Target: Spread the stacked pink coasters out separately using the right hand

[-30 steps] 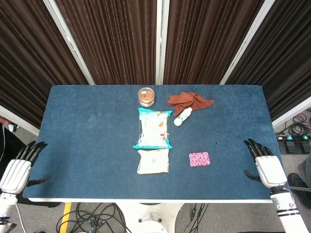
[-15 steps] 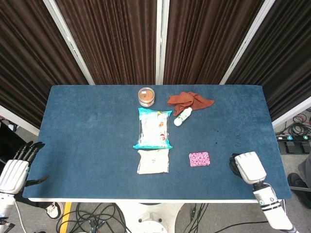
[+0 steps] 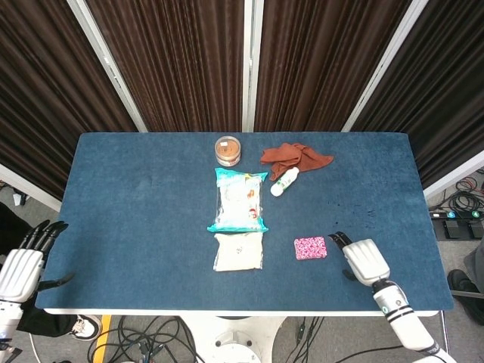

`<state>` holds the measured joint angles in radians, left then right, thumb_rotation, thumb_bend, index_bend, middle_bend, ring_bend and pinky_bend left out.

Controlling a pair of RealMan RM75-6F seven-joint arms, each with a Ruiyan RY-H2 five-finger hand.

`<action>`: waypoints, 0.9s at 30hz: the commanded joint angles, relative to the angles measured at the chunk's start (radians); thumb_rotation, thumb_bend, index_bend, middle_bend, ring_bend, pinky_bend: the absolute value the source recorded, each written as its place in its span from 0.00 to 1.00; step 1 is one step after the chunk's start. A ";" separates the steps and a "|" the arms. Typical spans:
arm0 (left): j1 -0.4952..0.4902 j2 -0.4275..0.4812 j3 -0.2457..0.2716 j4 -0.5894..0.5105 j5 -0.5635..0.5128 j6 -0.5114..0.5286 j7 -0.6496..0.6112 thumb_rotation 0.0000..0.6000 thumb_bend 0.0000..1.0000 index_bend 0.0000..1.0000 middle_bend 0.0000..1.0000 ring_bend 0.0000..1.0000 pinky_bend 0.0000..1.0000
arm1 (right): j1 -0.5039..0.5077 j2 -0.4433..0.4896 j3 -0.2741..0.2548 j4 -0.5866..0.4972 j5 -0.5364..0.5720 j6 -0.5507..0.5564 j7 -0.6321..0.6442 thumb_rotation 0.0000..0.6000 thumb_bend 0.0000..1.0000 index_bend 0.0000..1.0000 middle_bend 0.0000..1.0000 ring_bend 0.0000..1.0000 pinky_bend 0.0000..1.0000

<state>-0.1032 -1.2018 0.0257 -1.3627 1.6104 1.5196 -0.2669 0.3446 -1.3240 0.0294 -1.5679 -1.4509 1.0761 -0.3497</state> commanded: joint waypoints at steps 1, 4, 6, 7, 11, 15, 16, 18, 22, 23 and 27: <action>0.000 0.001 -0.001 0.002 -0.001 0.001 -0.003 1.00 0.02 0.12 0.10 0.00 0.13 | 0.018 -0.020 0.016 0.000 0.022 -0.014 -0.023 1.00 0.07 0.17 0.22 0.75 0.90; 0.001 0.001 -0.002 0.004 -0.004 0.002 -0.008 1.00 0.02 0.12 0.10 0.00 0.13 | 0.034 -0.044 0.033 -0.003 0.054 -0.025 -0.052 1.00 0.10 0.17 0.25 0.76 0.90; 0.002 0.001 -0.002 0.007 -0.005 0.001 -0.011 1.00 0.02 0.12 0.10 0.00 0.13 | 0.047 -0.062 0.043 -0.005 0.087 -0.040 -0.077 1.00 0.10 0.17 0.27 0.76 0.90; 0.002 0.001 -0.002 0.008 -0.005 0.001 -0.013 1.00 0.02 0.12 0.10 0.00 0.13 | 0.053 -0.069 0.048 -0.005 0.103 -0.049 -0.085 1.00 0.10 0.18 0.27 0.76 0.90; 0.004 0.000 -0.003 0.014 -0.010 -0.001 -0.021 1.00 0.02 0.12 0.10 0.00 0.13 | 0.081 -0.098 0.061 -0.006 0.165 -0.087 -0.117 1.00 0.11 0.18 0.28 0.77 0.90; 0.005 0.002 -0.004 0.017 -0.012 0.000 -0.029 1.00 0.02 0.12 0.10 0.00 0.13 | 0.105 -0.128 0.066 0.004 0.198 -0.095 -0.163 1.00 0.12 0.19 0.29 0.77 0.90; 0.005 0.003 -0.004 0.017 -0.012 0.000 -0.031 1.00 0.02 0.12 0.10 0.00 0.13 | 0.109 -0.134 0.067 0.007 0.204 -0.095 -0.172 1.00 0.12 0.19 0.29 0.77 0.90; 0.006 0.004 -0.005 0.018 -0.013 0.001 -0.035 1.00 0.02 0.12 0.10 0.00 0.13 | 0.118 -0.147 0.069 0.012 0.221 -0.098 -0.185 1.00 0.13 0.19 0.29 0.77 0.90; 0.007 0.007 -0.007 0.019 -0.015 0.003 -0.039 1.00 0.02 0.12 0.10 0.00 0.13 | 0.133 -0.163 0.070 0.020 0.253 -0.103 -0.211 1.00 0.13 0.23 0.30 0.77 0.90; 0.007 0.008 -0.007 0.019 -0.016 0.004 -0.039 1.00 0.02 0.12 0.10 0.00 0.13 | 0.136 -0.167 0.070 0.022 0.260 -0.103 -0.217 1.00 0.13 0.24 0.30 0.77 0.90; 0.007 0.009 -0.008 0.017 -0.014 0.004 -0.037 1.00 0.02 0.12 0.10 0.00 0.13 | 0.149 -0.182 0.068 0.030 0.283 -0.105 -0.228 1.00 0.13 0.25 0.30 0.77 0.90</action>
<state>-0.0962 -1.1932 0.0181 -1.3459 1.5959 1.5231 -0.3035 0.4903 -1.5029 0.0978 -1.5405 -1.1707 0.9715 -0.5758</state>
